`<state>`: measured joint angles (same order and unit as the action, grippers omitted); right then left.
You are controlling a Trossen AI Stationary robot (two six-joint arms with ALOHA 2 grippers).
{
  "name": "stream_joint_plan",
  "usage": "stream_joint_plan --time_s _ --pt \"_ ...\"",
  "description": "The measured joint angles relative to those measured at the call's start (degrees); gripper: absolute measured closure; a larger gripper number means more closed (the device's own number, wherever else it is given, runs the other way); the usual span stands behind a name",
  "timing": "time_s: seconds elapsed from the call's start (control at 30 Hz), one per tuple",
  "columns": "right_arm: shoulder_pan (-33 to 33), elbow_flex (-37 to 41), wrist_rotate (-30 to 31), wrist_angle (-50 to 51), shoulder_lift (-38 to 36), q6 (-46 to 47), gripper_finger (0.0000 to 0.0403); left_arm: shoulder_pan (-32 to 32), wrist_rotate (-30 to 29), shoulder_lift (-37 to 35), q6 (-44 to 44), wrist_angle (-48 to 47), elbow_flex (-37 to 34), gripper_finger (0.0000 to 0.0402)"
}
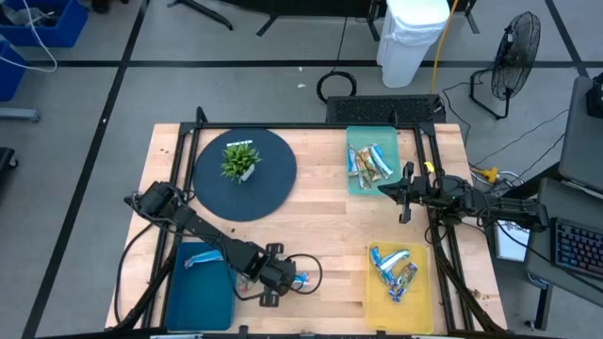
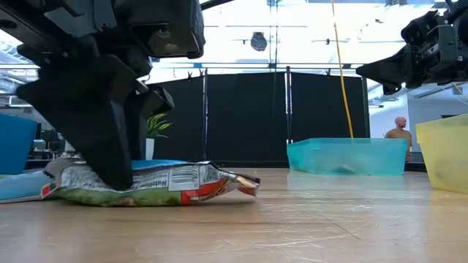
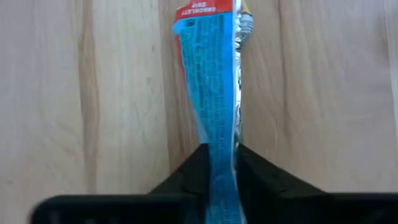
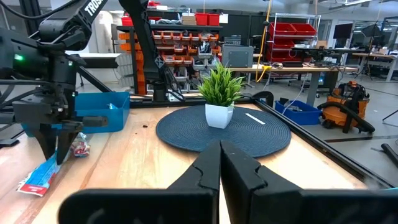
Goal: Pick and place Granola Bars by type
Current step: Put the red granola bar into the blue bin
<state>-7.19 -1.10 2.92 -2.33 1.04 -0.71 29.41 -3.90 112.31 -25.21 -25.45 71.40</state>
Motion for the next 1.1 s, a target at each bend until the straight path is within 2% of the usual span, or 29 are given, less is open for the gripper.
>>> stream_joint_plan --time_s 0.17,0.43,0.63,0.9,1.1 --pt "0.0 0.0 0.0 0.0 0.0 0.0 0.0399 -0.3 0.0 0.0 0.9 0.0 0.0 0.039" --pt "0.0 0.0 0.0 0.0 0.0 0.0 0.0399 -0.5 1.0 0.0 1.0 0.0 0.0 0.0365" --pt "0.0 0.0 0.0 0.0 0.0 0.0 0.0399 -0.5 1.0 0.0 1.0 0.0 0.0 0.0393" --pt "0.0 0.0 0.0 0.0 0.0 0.0 0.0399 -0.5 1.1 0.0 1.0 0.0 0.0 0.0368" --pt "0.0 0.0 0.0 0.0 0.0 0.0 0.0399 -0.5 1.1 0.0 1.0 0.0 0.0 0.0393"
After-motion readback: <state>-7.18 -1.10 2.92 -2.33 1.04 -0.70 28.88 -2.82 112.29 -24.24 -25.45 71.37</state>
